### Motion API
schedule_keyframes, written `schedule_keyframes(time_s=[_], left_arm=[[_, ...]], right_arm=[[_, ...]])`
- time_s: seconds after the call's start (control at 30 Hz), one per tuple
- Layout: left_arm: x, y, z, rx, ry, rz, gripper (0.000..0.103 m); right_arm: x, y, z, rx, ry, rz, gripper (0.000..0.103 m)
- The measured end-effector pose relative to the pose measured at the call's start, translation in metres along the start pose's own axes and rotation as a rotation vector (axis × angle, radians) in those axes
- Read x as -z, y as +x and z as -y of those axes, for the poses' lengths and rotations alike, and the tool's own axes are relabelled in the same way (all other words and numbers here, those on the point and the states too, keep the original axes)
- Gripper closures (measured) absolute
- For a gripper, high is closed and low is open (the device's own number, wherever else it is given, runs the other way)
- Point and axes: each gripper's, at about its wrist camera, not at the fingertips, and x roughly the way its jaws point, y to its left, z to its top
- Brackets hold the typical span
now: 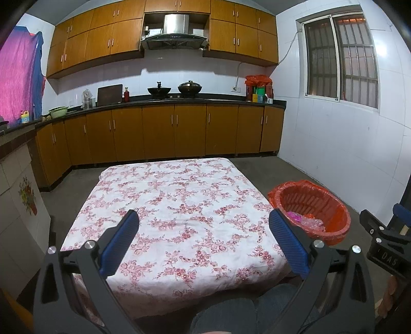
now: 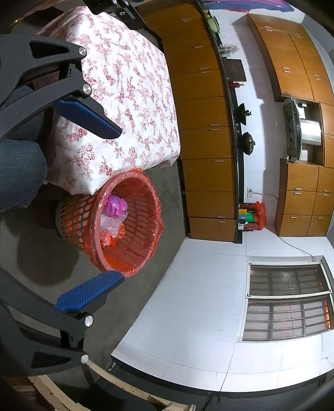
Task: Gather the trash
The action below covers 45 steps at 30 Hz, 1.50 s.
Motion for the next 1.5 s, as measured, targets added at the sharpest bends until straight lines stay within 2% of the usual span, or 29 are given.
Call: schedule_keyframes(time_s=[1.5], left_arm=[[0.0014,0.0026,0.0002,0.001,0.001,-0.013,0.004]], right_arm=[[0.0025,0.0037,0.0035,0.003,0.009,-0.007,0.002]])
